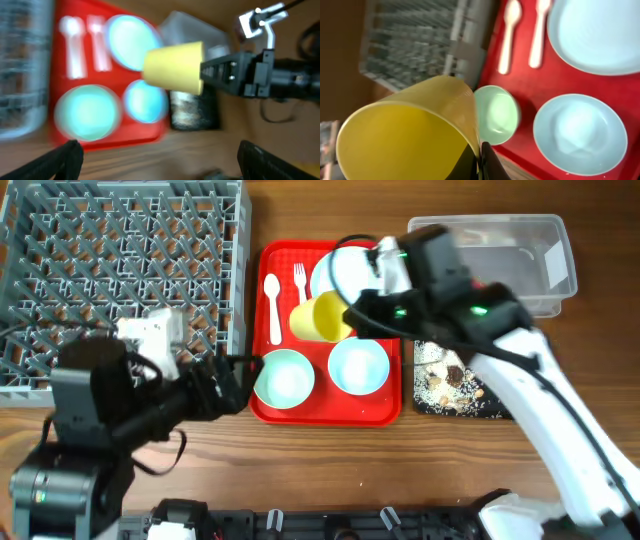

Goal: Sort waste into correct bins and load items into the dishwasher rack
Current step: 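Hand the yellow cup from right gripper to left gripper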

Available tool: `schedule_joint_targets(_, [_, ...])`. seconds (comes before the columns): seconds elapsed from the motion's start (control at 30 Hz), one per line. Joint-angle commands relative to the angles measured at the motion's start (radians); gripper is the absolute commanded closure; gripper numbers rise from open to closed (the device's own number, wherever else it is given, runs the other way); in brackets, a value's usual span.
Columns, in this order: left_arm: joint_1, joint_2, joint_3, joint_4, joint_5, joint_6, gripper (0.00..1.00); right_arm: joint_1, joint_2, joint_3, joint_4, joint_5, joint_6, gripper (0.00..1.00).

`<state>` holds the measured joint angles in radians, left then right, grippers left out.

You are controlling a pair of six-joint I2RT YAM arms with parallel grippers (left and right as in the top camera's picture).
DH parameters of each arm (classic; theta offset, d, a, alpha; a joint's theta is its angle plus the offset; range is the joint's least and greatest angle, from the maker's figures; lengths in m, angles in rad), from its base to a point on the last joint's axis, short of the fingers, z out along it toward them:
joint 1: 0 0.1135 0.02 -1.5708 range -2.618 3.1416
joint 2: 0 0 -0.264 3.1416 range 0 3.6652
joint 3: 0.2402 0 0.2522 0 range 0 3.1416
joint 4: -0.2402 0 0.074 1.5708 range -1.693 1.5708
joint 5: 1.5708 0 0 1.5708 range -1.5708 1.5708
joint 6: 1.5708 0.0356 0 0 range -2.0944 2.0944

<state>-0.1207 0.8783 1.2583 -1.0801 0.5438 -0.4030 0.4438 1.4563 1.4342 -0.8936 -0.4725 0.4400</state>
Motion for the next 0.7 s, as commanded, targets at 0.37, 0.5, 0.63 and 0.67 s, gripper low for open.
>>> schedule_joint_targets(0.37, [0.269, 0.455, 0.011, -0.002, 1.034, 0.187, 0.00, -0.109, -0.130, 0.008, 0.049, -0.612, -0.307, 0.96])
schedule_joint_targets(0.5, [0.215, 0.441, 0.011, -0.005, 1.034, 0.187, 0.00, -0.108, -0.129, 0.008, 0.101, -0.628, -0.284, 0.96])
schedule_joint_targets(0.63, [0.161, 0.406, 0.011, -0.001, 1.034, 0.223, 0.00, -0.088, -0.129, 0.008, 0.152, -0.674, -0.280, 0.96])
schedule_joint_targets(0.67, [0.152, 0.397, 0.011, -0.001, 1.034, 0.238, 0.00, -0.082, -0.129, 0.008, 0.160, -0.680, -0.279, 0.96])
